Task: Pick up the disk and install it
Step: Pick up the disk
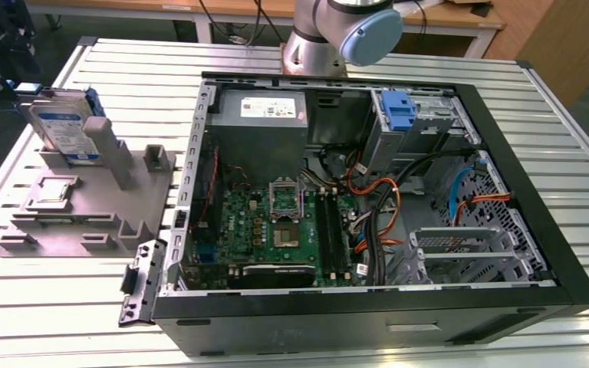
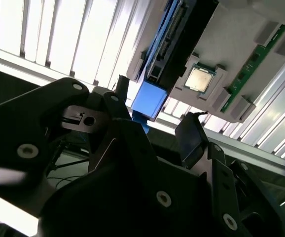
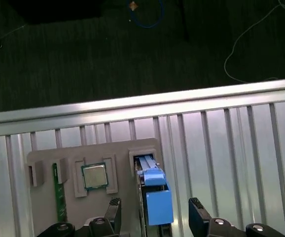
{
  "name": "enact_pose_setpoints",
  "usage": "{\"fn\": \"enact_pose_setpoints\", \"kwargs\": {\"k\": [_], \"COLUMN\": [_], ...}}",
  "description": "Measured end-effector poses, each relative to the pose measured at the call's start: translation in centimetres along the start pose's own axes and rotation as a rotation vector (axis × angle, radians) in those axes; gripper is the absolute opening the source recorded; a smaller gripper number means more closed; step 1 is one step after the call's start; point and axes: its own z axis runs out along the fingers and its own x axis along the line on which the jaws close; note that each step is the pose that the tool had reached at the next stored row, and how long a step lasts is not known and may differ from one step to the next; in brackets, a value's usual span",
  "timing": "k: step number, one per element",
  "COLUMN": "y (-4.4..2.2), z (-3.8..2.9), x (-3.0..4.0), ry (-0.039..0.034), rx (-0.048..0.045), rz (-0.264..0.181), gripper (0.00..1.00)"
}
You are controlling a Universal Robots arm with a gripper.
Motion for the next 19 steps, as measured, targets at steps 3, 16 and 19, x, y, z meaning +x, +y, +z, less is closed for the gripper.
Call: {"fn": "enact_pose_setpoints", "kwargs": {"k": [3,16,19], "y": [0.39,0.46,0.46], "z": [0.56,2.19,2.3], "x": [-0.04,-0.06,-0.06], "ry": [-0.0004,0.0054,0.0057], "rx": [0.0022,0.0061,0.0062], "rz": [-0.001,-0.11,-0.111], "gripper": [0.65,0.65,0.65]}}
